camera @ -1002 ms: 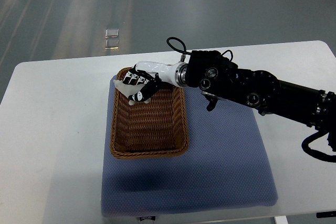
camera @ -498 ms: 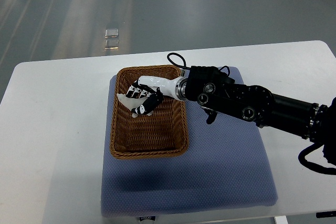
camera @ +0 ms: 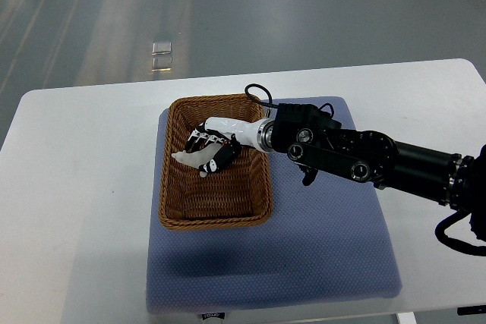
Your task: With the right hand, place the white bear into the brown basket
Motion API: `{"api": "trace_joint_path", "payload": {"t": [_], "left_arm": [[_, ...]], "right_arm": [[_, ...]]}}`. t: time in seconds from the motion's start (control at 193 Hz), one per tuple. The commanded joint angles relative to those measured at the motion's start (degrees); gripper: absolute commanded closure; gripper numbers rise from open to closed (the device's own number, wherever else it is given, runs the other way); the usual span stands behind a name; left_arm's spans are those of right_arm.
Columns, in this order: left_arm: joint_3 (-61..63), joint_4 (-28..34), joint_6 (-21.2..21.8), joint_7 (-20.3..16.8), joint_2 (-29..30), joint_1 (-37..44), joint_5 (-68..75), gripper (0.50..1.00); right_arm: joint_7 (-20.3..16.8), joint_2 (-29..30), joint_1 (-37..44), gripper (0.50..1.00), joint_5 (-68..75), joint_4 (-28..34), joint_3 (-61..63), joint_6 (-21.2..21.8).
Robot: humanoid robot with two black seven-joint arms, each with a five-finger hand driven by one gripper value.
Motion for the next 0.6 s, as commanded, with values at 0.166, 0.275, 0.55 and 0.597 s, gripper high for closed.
{"api": "trace_joint_path", "payload": {"t": [0.166, 0.275, 0.55, 0.597], "left_arm": [[-0.09, 0.09, 0.00, 0.00, 0.00, -0.03, -0.09, 0.500], [-0.09, 0.09, 0.00, 0.00, 0.00, -0.03, -0.09, 0.500], [-0.09, 0.00, 0.00, 0.00, 0.00, -0.03, 0.00, 0.500], [-0.09, 0.00, 0.00, 0.00, 0.00, 0.06, 0.00, 0.500]], "right_arm": [[-0.01, -0.38, 0.16, 0.711, 0.09, 0.00, 0.17, 0.10], [-0.01, -1.17, 0.78, 0.707, 0.18, 0.09, 0.44, 0.10], [0.52, -5.83, 3.50, 0.675, 1.05, 0.62, 2.98, 0.10], [0.69, -6.44, 3.50, 0.656, 1.05, 0.71, 4.48, 0.19]]}}
